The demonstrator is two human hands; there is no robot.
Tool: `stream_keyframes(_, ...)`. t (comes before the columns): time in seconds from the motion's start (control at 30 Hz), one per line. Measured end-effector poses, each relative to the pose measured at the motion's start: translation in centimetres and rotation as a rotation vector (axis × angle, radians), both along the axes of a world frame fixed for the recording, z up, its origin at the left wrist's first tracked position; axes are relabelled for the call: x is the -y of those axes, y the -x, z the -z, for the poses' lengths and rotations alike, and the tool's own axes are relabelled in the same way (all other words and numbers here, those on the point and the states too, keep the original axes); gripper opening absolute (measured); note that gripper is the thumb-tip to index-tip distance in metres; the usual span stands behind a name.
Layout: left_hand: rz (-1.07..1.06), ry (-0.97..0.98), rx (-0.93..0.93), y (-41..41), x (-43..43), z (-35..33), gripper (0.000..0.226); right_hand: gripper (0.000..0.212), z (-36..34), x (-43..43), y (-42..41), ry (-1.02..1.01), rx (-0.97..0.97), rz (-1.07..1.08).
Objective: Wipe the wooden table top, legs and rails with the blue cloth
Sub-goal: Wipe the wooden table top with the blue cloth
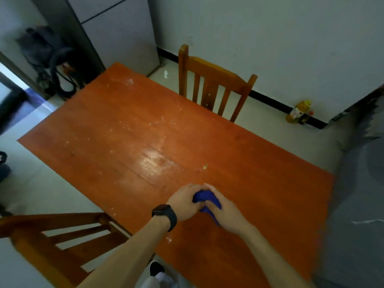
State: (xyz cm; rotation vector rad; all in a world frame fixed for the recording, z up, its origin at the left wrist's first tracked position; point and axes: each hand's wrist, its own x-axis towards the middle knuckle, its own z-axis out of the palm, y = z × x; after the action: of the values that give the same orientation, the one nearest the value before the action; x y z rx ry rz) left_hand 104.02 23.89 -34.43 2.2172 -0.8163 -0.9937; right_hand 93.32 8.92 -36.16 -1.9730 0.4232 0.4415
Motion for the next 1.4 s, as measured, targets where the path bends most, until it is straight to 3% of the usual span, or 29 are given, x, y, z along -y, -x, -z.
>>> stream_keyframes(0.13,-0.193,-0.237,0.098,-3.6,1.6,3.4,0.076,0.055,3.7,3.0,-5.2,0.556,0.101,0.063)
stream_keyframes(0.2,-0.236,-0.363,0.216,-6.0,2.1,5.2,0.076,0.056,5.2,3.3,-6.9,0.727,0.148,0.003)
stream_keyframes(0.3,-0.226,-0.478,0.248,-9.2,2.2,7.9,0.068,0.058,7.5,2.3,-7.2,0.863,0.271,-0.228)
stream_keyframes(0.6,-0.172,-0.609,0.164,-10.0,1.9,11.4,0.060,0.065,11.4,4.6,-10.2,0.889,0.484,-0.459)
stream_keyframes(0.67,-0.160,-0.631,0.165,-10.1,2.0,11.5,0.060,0.064,10.7,9.4,-12.5,0.938,0.357,-0.277)
stream_keyframes(0.73,-0.144,-0.646,0.137,-10.1,2.1,11.1,0.060,0.061,10.4,16.5,-14.1,1.014,0.100,0.046)
stream_keyframes(0.83,-0.150,-0.647,0.116,-10.2,1.9,11.0,0.061,0.053,9.2,24.5,-13.5,0.919,-0.204,0.530)
stream_keyframes(0.93,-0.171,-0.670,0.084,-10.1,0.9,11.1,0.062,0.052,8.6,22.6,-13.9,0.776,-0.191,0.806)
stream_keyframes(1.0,-0.150,-0.704,0.056,-9.5,0.4,11.1,0.063,0.052,8.5,17.1,-14.6,0.781,-0.034,0.672)
stream_keyframes(1.1,-0.186,-0.695,-0.005,-9.7,0.6,11.0,0.063,0.054,8.9,7.6,-16.6,0.760,0.112,0.161)
stream_keyframes(1.13,-0.162,-0.654,0.056,-10.8,1.3,10.2,0.063,0.056,8.4,5.8,-16.8,0.782,0.179,0.036)
stream_keyframes(1.23,-0.143,-0.654,0.072,-12.5,2.1,9.1,0.063,0.072,8.3,6.9,-17.0,0.843,0.294,-0.267)
stream_keyframes(1.3,-0.119,-0.656,0.065,-11.9,2.1,9.2,0.063,0.077,9.2,12.0,-15.6,0.971,0.201,-0.212)
stream_keyframes(1.4,-0.119,-0.651,0.058,-10.9,2.1,9.7,0.063,0.062,8.2,21.6,-13.6,0.967,-0.153,0.316)
